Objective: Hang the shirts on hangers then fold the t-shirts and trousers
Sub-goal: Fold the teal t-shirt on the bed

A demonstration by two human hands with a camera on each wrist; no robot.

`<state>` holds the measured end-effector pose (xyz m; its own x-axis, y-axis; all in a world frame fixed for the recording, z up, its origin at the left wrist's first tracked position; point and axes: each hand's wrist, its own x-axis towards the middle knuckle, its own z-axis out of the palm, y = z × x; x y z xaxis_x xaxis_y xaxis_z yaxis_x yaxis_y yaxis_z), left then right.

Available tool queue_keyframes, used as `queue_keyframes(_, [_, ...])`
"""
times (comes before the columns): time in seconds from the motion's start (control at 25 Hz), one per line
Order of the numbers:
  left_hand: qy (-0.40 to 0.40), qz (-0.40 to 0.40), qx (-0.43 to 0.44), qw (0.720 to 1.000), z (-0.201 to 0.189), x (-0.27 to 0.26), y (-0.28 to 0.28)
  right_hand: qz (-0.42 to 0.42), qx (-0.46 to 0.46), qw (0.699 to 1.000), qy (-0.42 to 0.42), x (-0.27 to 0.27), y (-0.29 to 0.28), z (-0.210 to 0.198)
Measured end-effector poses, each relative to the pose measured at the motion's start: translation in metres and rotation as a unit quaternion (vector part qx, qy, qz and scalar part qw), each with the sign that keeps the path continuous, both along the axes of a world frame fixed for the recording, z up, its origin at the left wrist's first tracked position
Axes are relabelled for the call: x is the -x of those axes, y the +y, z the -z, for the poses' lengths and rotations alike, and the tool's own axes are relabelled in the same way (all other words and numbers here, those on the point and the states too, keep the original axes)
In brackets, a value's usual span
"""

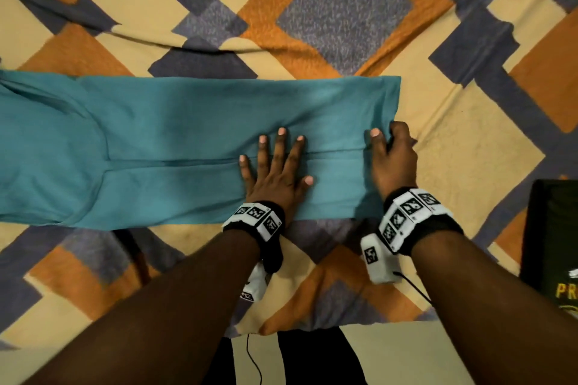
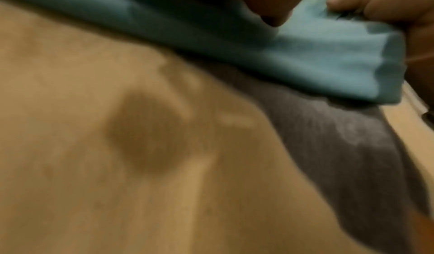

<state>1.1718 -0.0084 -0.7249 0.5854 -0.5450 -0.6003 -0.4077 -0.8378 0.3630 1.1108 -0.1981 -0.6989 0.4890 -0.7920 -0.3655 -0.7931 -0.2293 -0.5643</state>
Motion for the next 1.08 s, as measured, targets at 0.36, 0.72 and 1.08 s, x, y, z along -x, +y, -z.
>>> queue_keyframes(0.36, [0.199, -0.433, 0.306, 0.824, -0.019, -0.077, 0.08, -0.148, 0.026, 0.984, -0.097, -0.066, 0.122, -0.047])
queue_keyframes(0.72, [0.265, -0.511, 0.275, 0.77, -0.012, -0.085, 0.109, -0.194, -0.004, 0.979, -0.065, -0.101, 0.186, -0.039])
queue_keyframes(1.08, [0.158, -0.298, 0.214, 0.917, -0.021, -0.088, 0.103, -0.478, 0.053, 0.873, 0.083, -0.168, 0.074, -0.005])
